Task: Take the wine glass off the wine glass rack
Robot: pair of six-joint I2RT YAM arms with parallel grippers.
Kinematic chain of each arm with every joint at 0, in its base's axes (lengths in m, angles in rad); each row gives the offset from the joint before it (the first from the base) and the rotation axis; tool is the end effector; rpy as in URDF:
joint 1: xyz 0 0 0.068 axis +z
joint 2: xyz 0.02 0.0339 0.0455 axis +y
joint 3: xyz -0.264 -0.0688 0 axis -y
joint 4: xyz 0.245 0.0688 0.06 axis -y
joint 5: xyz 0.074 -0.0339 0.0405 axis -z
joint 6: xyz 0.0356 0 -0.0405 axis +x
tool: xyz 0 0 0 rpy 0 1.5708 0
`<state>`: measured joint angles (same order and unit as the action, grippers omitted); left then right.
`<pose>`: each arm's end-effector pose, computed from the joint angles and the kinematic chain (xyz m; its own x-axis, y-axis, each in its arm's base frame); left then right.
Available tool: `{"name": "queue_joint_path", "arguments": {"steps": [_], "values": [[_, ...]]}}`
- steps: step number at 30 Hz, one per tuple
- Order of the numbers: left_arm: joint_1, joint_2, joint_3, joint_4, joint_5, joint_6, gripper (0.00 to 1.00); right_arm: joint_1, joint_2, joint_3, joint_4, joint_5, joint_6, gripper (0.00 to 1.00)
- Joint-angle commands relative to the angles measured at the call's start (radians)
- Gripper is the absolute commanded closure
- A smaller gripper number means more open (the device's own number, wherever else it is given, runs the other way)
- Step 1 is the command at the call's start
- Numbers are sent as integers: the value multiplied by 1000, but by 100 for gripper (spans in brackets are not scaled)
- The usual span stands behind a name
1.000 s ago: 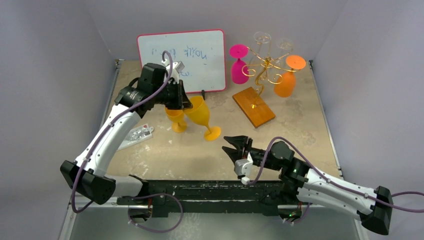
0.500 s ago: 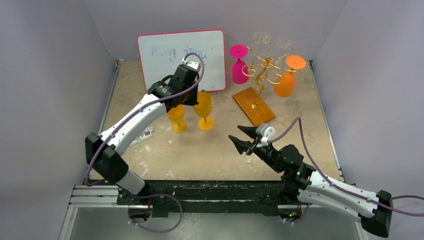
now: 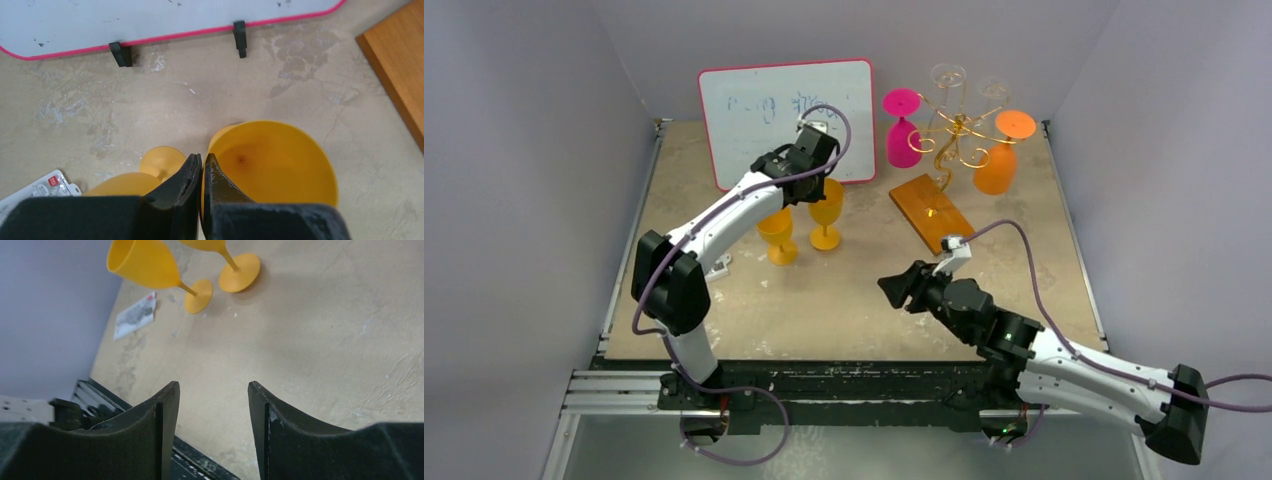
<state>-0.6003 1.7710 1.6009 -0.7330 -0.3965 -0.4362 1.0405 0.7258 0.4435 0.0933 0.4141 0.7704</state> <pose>0.3298 -0.2091 0.3060 -0.7241 0.0234 -0.6893 0.0197 0.9997 0.0133 0.1030 0.1474 0.2581 -0.4790 0.4436 -0.7575 -0.3571 0.6898 0.6298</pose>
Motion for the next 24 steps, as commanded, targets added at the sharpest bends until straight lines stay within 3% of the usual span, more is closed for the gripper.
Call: {"name": "queue_joint_path", "arguments": {"steps": [1, 7, 14, 24], "values": [[73, -24, 1, 132, 47, -45, 100, 2, -130, -57, -10, 54, 198, 44], [94, 7, 9, 106, -21, -57, 100, 1, -231, -128, 18, 18, 247, 41], [132, 8, -21, 122, 36, -36, 100, 2, -137, -69, -51, 43, 251, 41], [135, 17, -30, 88, -12, 6, 100, 1, -50, -31, -83, 54, 254, 41]]}}
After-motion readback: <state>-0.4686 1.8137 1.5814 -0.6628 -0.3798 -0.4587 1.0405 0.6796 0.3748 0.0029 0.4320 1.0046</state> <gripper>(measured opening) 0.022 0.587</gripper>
